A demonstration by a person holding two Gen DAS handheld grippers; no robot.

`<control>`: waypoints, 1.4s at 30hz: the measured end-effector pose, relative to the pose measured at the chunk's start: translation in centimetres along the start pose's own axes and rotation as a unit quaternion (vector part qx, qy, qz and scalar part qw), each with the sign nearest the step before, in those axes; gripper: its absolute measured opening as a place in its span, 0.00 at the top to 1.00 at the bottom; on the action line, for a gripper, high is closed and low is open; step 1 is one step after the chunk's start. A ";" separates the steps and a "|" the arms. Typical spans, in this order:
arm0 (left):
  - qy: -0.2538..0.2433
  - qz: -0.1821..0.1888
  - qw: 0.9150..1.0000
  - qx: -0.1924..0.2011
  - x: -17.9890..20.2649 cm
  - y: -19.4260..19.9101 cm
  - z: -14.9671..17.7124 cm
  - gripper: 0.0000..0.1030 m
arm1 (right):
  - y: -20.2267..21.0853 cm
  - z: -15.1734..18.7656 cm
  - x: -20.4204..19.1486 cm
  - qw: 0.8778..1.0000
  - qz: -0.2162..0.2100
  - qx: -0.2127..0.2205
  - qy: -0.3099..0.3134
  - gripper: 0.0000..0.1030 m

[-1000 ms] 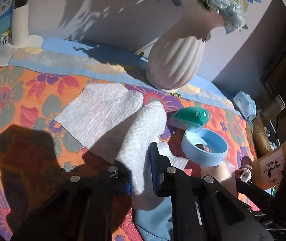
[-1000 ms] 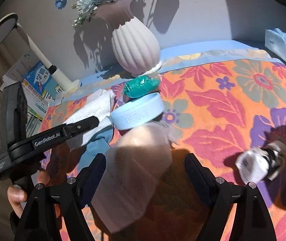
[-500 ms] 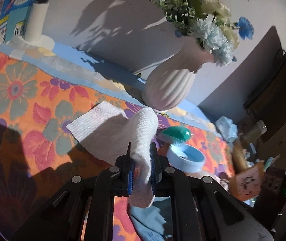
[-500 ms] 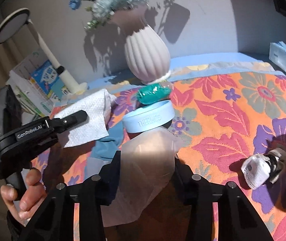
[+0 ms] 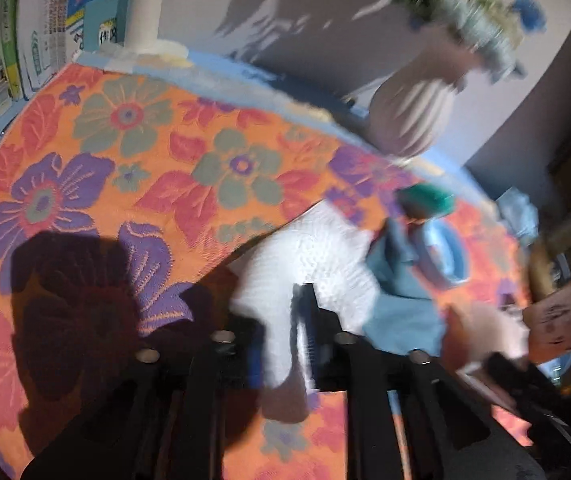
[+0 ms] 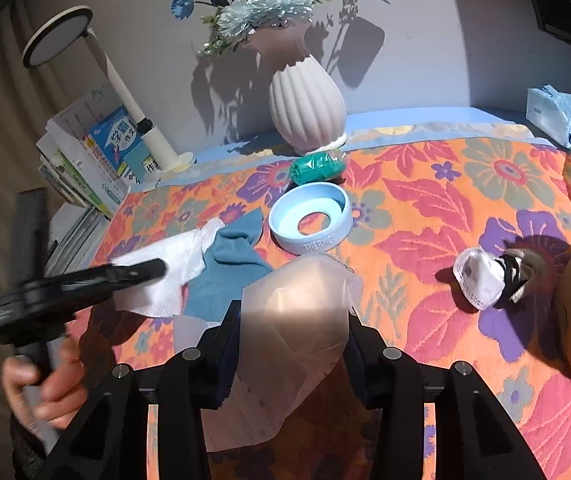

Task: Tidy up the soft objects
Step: 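Grasp white knit towel with left tool while right tool grasps translucent bag, then carry towel and bag to the glass bowl and open right tool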

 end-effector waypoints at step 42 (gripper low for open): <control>-0.195 0.174 0.962 0.083 28.1 7.7 2.2 0.90 | 19.0 -1.3 10.0 0.989 0.077 0.113 -0.060 0.56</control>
Point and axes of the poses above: each gripper's, at about its wrist camera, not at the fingertips, and y roughly against the way its jaws point, x to its right, z to its underside, the point moved 9 cm from there along -y, roughly the way its jaws point, and after that the axes turned 14 degrees about z, right-handed, at the moved point
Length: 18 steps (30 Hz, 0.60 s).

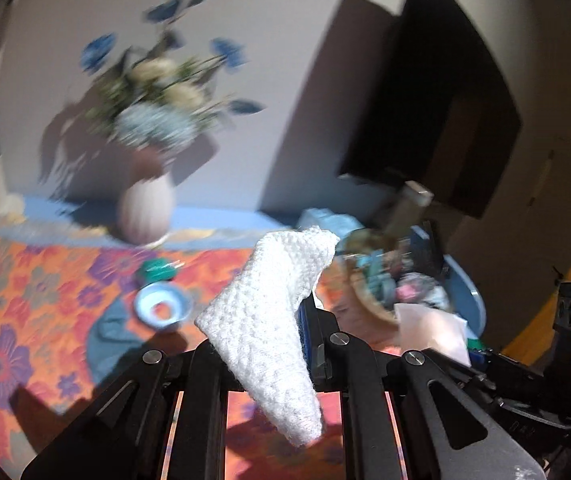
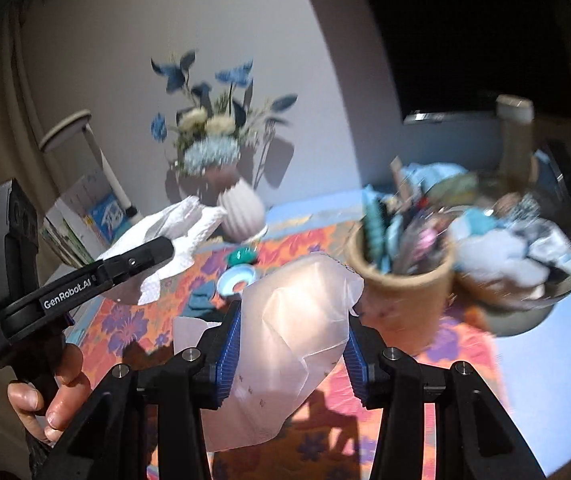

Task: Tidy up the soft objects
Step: 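Carry towel and bag to the glass bowl and open right tool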

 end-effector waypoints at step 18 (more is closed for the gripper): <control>-0.071 0.111 0.989 -0.061 15.5 -12.2 -6.1 0.90 | 5.7 -7.6 19.1 0.981 0.112 0.066 -0.145 0.56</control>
Point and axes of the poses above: each gripper's, at about its wrist camera, not at the fingertips, and y roughly against the way its jaws point, x to its right, z to its underside, the point moved 9 cm from there along -y, roughly the way its jaws point, and after that the axes turned 14 degrees about z, right-handed, at the moved point
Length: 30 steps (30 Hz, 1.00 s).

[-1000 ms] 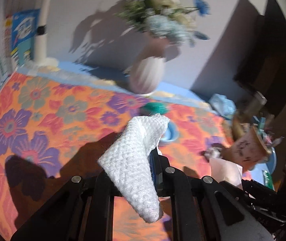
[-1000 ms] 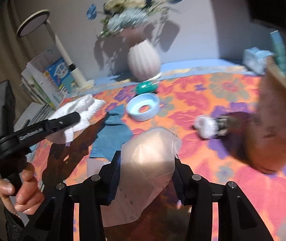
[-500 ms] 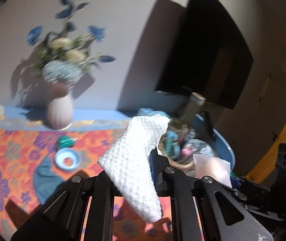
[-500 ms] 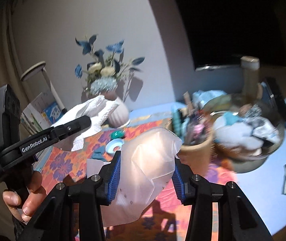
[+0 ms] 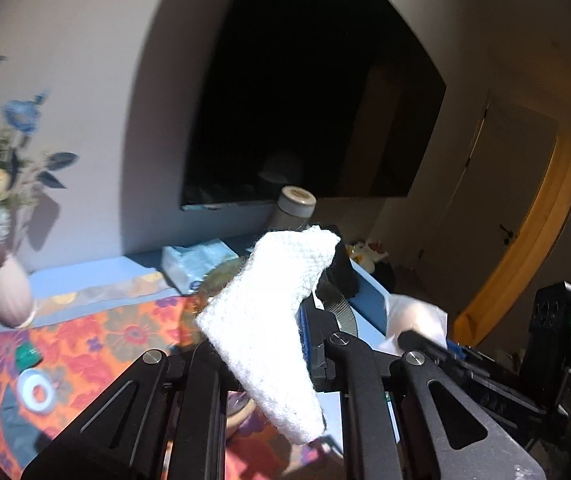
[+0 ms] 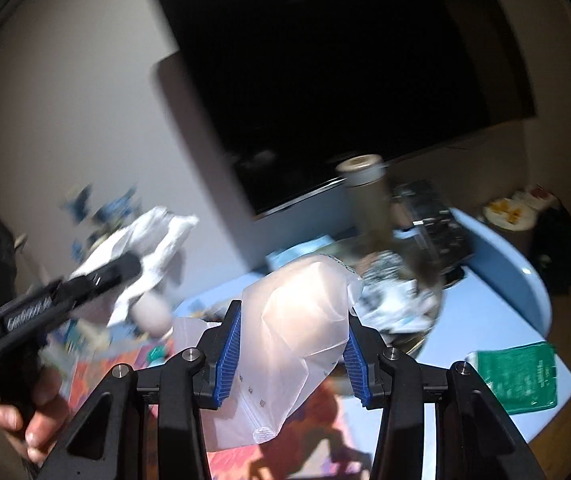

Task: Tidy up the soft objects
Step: 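Carry towel and bag to the glass bowl and open right tool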

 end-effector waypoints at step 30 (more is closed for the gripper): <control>-0.006 0.022 0.999 -0.027 -1.7 -4.0 -0.9 0.56 | -7.5 0.0 1.9 0.996 0.057 -0.067 -0.010 0.26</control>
Point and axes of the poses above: each gripper's, at about its wrist camera, not at the fingertips, and y roughly against the way its jaws point, x to its right, z to its underside, the point moved 9 cm from there along -y, roughly the way its jaws point, and after that the axes turned 14 degrees about z, right-handed, at the moved point
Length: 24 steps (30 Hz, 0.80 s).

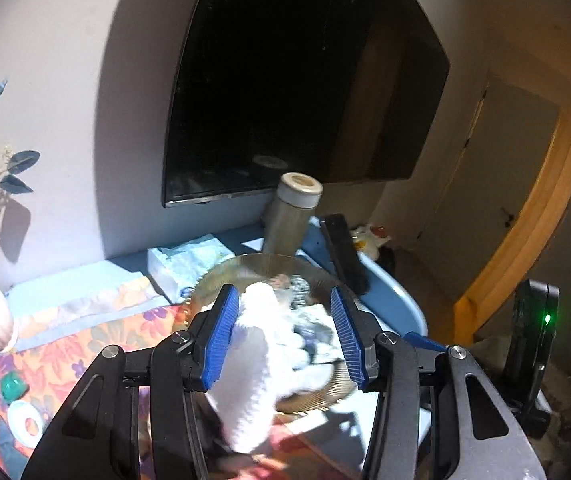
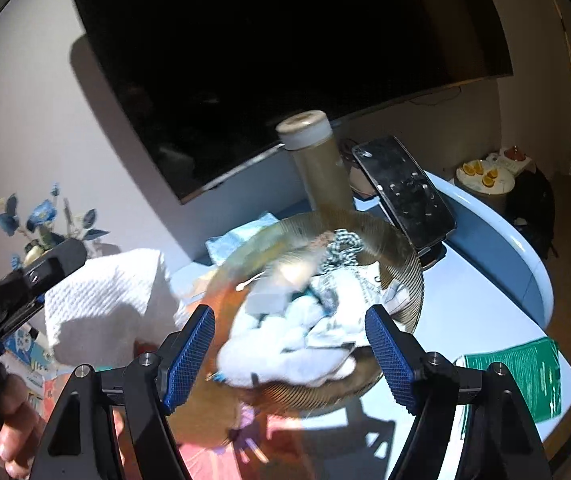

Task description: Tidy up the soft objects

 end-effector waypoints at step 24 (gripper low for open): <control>0.082 0.057 0.990 -0.105 -2.3 -7.3 1.0 0.21 | -8.6 -0.9 -1.5 0.998 0.030 -0.052 0.029 0.21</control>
Point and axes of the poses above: each gripper's, at about its wrist camera, not at the fingertips, and y roughly against the way its jaws point, x to its right, z to its underside, the point moved 9 cm from there along -y, roughly the way its jaws point, and after that the axes turned 14 degrees about z, right-handed, at the moved point
